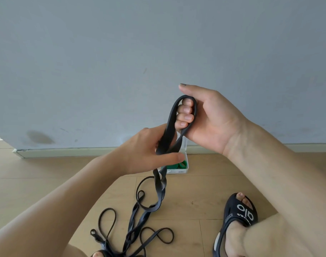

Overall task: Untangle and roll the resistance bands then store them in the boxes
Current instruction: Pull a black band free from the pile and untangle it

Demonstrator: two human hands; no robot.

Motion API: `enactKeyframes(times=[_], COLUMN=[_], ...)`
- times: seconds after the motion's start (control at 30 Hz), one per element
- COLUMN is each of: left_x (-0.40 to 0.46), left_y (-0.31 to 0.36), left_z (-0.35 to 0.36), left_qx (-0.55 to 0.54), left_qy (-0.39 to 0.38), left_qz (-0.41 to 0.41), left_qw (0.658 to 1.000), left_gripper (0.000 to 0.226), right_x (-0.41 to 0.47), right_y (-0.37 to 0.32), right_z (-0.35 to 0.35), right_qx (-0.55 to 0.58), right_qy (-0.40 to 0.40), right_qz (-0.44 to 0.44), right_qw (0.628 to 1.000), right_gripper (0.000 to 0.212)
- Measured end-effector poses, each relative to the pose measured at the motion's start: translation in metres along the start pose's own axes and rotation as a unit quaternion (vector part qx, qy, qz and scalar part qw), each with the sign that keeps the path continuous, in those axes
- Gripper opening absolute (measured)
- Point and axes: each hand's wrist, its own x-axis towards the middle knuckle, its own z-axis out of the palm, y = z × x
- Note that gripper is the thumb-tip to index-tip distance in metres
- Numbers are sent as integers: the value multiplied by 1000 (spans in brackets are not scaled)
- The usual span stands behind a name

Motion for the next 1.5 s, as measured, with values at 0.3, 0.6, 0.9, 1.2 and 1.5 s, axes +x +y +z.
enactKeyframes(times=[0.3,0.6,0.9,1.2,1.5], left_x=[3,-2,-8,-15,-12], left_y=[6,8,19,-4,-6], left_z=[6,-8,-14,-29,-27], left_qx=[32,-21,-27,-119,-73], left_qy=[23,-24,-102,-149,-56], left_qz=[13,-110,-123,-111,-108], left_qw=[999,993,987,975,990], left_gripper=[13,26,40,20,23], right_x=[1,-1,-9,-1,0], right_y=[-3,-1,43,-2,-1], right_z=[0,-27,-11,-31,-35], right_qx=[-24,-577,-735,-625,-718], right_qy=[29,144,-99,-1,-11], right_qz=[-44,-358,-174,-239,-248], right_qw=[998,720,647,743,650], right_gripper=[39,37,49,27,57])
